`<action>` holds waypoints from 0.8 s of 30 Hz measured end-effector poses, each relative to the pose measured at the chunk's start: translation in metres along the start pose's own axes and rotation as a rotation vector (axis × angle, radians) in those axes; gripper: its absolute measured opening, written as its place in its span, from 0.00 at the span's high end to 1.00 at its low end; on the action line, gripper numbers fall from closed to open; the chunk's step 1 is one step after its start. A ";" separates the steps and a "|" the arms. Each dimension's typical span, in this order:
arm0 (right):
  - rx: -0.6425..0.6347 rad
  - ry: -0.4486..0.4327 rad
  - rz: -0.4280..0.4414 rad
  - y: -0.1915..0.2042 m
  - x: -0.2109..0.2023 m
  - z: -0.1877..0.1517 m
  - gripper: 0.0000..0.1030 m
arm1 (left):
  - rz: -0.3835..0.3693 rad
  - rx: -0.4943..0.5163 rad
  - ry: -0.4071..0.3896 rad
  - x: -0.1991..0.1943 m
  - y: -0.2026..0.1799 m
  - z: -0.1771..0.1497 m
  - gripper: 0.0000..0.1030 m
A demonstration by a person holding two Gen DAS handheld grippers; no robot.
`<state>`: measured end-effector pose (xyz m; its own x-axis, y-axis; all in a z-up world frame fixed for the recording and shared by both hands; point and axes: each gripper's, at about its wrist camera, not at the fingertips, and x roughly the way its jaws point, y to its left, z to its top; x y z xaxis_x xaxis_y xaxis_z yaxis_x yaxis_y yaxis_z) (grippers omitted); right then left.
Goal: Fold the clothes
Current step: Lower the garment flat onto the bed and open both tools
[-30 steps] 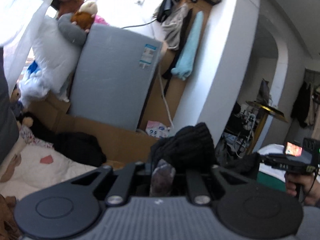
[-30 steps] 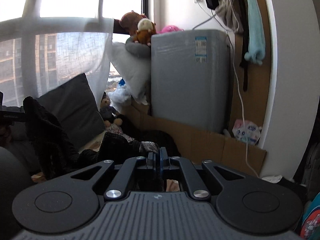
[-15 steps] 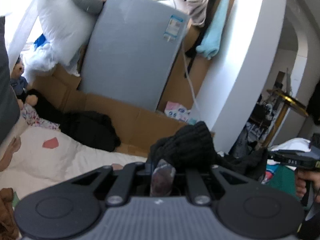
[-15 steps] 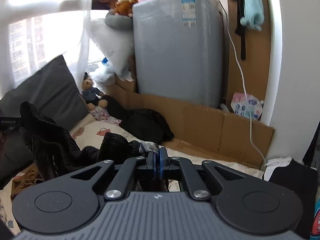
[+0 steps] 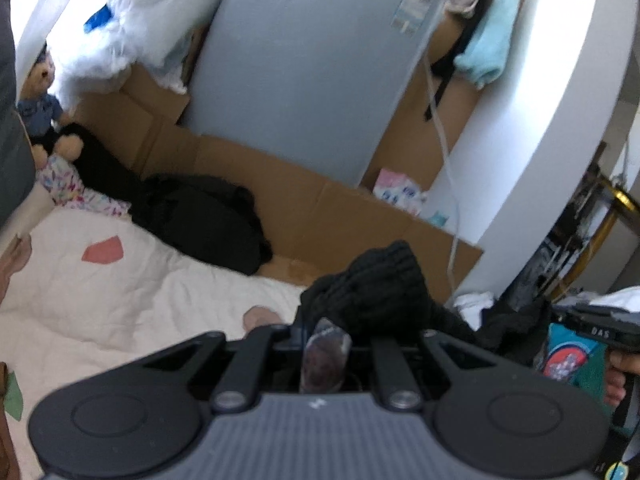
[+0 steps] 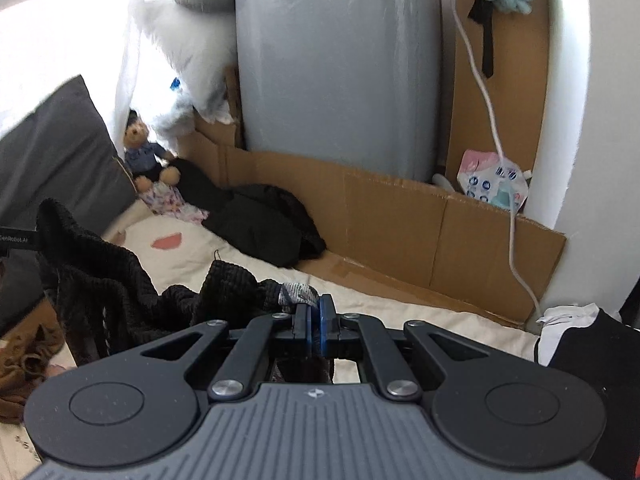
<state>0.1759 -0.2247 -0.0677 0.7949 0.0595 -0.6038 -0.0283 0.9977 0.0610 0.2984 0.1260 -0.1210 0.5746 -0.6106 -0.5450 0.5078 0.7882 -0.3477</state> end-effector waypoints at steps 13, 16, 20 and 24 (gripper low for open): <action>0.118 0.134 -0.056 -0.032 0.167 -0.018 0.96 | 0.038 -0.109 0.133 0.150 0.080 -0.009 0.90; 0.121 0.183 -0.062 -0.039 0.207 -0.023 0.96 | 0.043 -0.156 0.172 0.177 0.099 -0.015 0.90; 0.115 0.229 -0.067 -0.046 0.245 -0.030 0.96 | 0.054 -0.168 0.194 0.203 0.111 -0.014 0.90; 0.128 0.261 -0.079 -0.060 0.279 -0.033 0.96 | 0.060 -0.140 0.218 0.235 0.116 -0.003 0.90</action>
<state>0.3794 -0.2669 -0.2658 0.6086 0.0039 -0.7934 0.1174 0.9885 0.0949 0.4903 0.0740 -0.2921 0.4411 -0.5433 -0.7143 0.3744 0.8347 -0.4037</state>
